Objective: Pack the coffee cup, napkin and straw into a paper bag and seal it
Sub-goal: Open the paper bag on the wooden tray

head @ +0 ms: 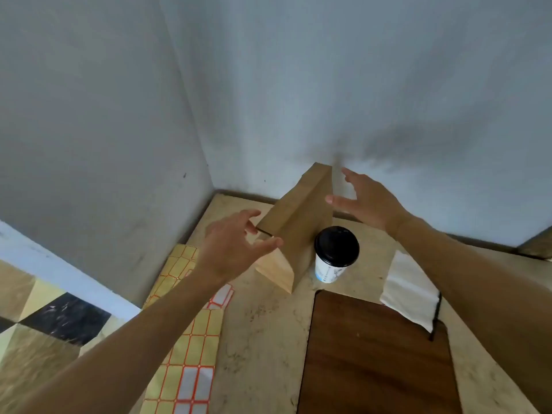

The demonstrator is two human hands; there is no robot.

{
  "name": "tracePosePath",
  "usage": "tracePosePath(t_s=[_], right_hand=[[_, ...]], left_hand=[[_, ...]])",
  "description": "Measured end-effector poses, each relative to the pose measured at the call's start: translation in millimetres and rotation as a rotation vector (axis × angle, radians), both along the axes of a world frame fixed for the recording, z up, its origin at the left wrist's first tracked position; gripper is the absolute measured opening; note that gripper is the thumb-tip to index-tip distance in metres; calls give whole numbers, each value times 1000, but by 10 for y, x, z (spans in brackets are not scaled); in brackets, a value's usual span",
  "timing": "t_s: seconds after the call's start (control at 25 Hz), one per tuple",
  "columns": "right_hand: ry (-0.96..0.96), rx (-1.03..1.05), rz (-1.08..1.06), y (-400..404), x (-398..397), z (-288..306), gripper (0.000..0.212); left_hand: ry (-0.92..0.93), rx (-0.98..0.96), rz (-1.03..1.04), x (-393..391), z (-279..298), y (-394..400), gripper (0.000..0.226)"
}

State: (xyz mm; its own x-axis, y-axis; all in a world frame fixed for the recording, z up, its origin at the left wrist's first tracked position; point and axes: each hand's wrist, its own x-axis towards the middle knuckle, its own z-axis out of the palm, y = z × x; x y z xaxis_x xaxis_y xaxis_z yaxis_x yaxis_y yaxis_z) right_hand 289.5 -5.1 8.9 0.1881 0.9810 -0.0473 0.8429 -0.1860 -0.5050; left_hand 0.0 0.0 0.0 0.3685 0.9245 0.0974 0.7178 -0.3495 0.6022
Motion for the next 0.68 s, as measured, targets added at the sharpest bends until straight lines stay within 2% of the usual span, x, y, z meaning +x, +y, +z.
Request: tracePosePath(t_s=[0.12,0.24,0.36,0.68], right_hand=[[137,-44,19,321,50,-78,95],[269,-20,-7,500,26,-127,81],[340,89,-20,484,-23,-121,69],[406,328,-27,-177,-526,563,53]], left_hand=[[-48,16,5,74,-66,102,67],[-89,2,-14,87,-65,149,52],[-148,51,-22,2,-10,178,45],[-192,271,4,-606,778,-160,45]])
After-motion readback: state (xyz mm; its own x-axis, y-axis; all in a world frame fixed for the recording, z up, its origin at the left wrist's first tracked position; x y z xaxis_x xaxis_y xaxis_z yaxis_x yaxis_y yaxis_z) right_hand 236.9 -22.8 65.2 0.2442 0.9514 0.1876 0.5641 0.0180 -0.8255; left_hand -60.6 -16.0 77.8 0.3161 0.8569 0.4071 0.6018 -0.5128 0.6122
